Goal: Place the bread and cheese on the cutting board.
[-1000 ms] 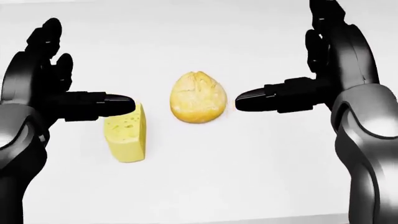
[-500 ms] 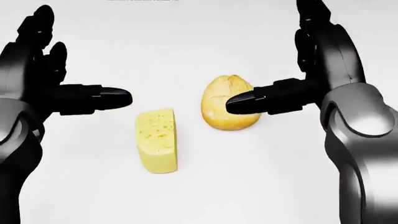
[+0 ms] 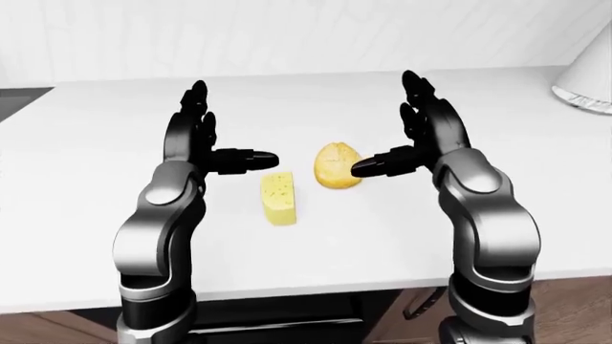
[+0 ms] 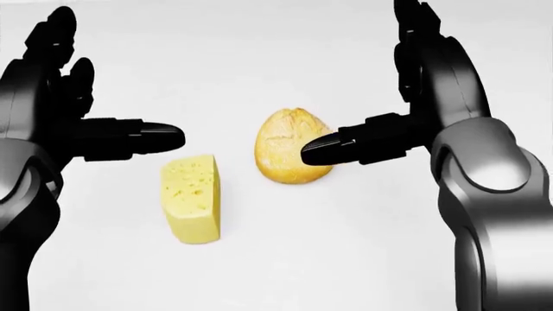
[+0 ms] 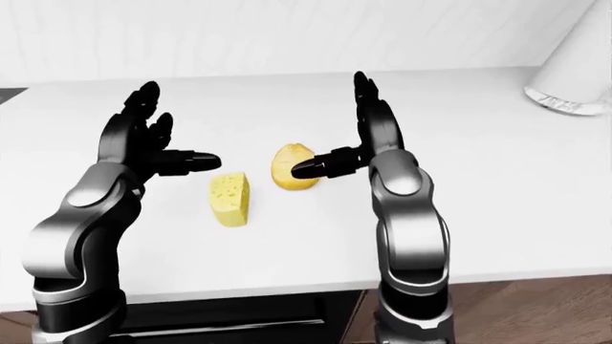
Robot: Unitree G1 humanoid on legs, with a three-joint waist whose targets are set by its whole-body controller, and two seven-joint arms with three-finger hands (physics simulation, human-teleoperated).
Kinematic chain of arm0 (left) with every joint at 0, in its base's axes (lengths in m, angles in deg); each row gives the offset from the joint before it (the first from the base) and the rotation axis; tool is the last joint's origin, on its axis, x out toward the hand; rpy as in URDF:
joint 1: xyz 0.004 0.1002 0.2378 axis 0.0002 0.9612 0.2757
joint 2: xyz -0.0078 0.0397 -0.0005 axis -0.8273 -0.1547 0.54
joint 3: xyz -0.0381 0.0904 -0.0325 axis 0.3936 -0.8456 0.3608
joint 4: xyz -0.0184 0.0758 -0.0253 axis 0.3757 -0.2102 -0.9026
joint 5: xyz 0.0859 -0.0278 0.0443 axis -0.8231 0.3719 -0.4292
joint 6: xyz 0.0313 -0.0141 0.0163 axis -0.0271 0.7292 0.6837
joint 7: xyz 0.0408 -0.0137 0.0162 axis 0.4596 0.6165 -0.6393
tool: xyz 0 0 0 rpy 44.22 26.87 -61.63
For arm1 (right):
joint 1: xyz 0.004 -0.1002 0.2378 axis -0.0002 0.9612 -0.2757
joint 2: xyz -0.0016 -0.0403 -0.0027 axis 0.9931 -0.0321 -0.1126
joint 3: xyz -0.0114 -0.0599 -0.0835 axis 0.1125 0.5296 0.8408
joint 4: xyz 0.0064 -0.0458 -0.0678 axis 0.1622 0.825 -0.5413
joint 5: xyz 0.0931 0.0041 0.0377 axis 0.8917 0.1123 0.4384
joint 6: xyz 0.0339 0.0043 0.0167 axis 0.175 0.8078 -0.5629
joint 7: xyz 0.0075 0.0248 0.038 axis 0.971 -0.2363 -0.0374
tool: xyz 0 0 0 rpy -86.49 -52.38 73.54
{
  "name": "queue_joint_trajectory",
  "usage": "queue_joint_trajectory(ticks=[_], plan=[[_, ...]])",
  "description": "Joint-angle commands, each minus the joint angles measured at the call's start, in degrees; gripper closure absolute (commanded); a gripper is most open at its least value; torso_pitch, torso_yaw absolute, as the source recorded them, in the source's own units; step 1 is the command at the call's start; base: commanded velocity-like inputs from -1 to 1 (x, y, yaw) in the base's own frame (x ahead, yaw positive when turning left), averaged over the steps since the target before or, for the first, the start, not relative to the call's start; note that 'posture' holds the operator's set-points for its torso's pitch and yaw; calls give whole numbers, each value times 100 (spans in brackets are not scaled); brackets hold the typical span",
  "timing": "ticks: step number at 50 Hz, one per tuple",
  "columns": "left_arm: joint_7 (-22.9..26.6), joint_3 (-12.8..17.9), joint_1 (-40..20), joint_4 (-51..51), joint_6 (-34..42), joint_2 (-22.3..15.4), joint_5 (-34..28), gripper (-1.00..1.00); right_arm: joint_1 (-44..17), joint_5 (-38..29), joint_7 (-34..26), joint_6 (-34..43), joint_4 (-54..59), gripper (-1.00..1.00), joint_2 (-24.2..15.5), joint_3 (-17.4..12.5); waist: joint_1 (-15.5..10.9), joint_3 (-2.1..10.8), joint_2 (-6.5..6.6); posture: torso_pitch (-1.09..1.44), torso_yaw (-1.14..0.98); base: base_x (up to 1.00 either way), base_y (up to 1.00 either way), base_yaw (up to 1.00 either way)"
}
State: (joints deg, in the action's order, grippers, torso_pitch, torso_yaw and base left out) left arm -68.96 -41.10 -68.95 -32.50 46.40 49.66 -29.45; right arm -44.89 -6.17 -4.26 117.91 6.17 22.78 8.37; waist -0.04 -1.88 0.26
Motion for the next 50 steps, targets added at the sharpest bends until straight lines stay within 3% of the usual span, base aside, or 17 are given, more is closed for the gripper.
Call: queue_joint_trajectory(ticks=[1, 17, 33, 50], plan=[[-1, 45, -159, 168, -192, -53, -19, -100, -155, -58, -61, -114, -206, -100, -19, -3, -2, 141, -2, 0, 0, 0, 0, 0], [-6, 41, -201, 168, -155, -50, -20, -100, -720, -430, -748, 773, -252, -100, -139, 281, -1, 137, 5, 0, 0, 0, 0, 0], [7, 43, -141, 149, -210, -51, -23, -100, -900, -1263, -1518, 352, 515, -100, 18, 565, 2, 147, 39, 0, 0, 0, 0, 0], [3, 52, -170, 180, -147, -50, -21, -100, -1145, -1830, -1968, -105, 1308, -100, 295, 532, 16, 172, 68, 0, 0, 0, 0, 0]])
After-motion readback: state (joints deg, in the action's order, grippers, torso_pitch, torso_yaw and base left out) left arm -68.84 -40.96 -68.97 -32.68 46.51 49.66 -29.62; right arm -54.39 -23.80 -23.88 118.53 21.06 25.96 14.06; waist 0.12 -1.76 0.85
